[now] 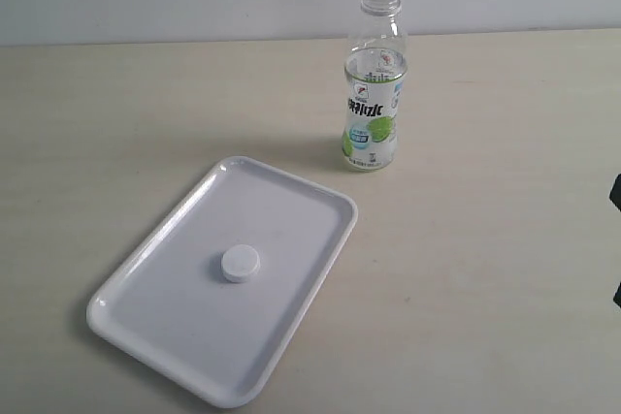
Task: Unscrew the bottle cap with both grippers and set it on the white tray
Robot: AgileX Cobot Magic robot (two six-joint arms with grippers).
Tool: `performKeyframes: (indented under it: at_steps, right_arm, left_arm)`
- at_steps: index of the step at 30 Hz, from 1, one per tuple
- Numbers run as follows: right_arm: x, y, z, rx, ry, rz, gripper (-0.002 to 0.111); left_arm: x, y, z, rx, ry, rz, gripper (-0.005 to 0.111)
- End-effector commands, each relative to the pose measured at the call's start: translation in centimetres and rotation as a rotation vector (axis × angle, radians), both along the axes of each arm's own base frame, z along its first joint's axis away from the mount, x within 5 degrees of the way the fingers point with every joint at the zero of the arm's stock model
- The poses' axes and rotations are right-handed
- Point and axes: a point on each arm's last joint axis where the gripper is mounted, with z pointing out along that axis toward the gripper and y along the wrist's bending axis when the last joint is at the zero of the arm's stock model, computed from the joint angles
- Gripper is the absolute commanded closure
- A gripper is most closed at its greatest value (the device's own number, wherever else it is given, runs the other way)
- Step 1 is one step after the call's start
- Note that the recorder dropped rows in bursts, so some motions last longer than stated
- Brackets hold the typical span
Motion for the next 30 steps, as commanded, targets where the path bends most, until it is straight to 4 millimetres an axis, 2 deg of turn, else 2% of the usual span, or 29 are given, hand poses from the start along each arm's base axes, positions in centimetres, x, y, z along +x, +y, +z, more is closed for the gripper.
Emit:
performKeyframes:
  at_steps: [1, 14, 19, 23, 30]
  right_arm:
    - [-0.1, 0.0, -0.1, 0.01, -0.002, 0.0, 0.108]
    - [-0.2, 0.1, 0.0, 0.01, -0.017, 0.004, 0.108]
    - [-1.2, -0.4, 1.2, 0.004, -0.148, -0.054, 0.108]
    - [-2.4, -0.8, 0.9, -0.009, -0.245, -0.118, 0.108]
    - [-3.8, -0.8, 1.9, -0.01, -0.407, -0.156, 0.108]
  left_arm:
    - [-0.1, 0.0, -0.1, -0.005, 0.002, -0.007, 0.107]
    - [-0.1, 0.0, -0.1, -0.004, 0.001, -0.008, 0.107]
    - [-0.1, 0.0, -0.1, -0.004, 0.001, -0.008, 0.107]
    - [-0.1, 0.0, -0.1, -0.004, 0.001, -0.008, 0.107]
    - [-0.1, 0.0, -0.1, -0.004, 0.001, -0.008, 0.107]
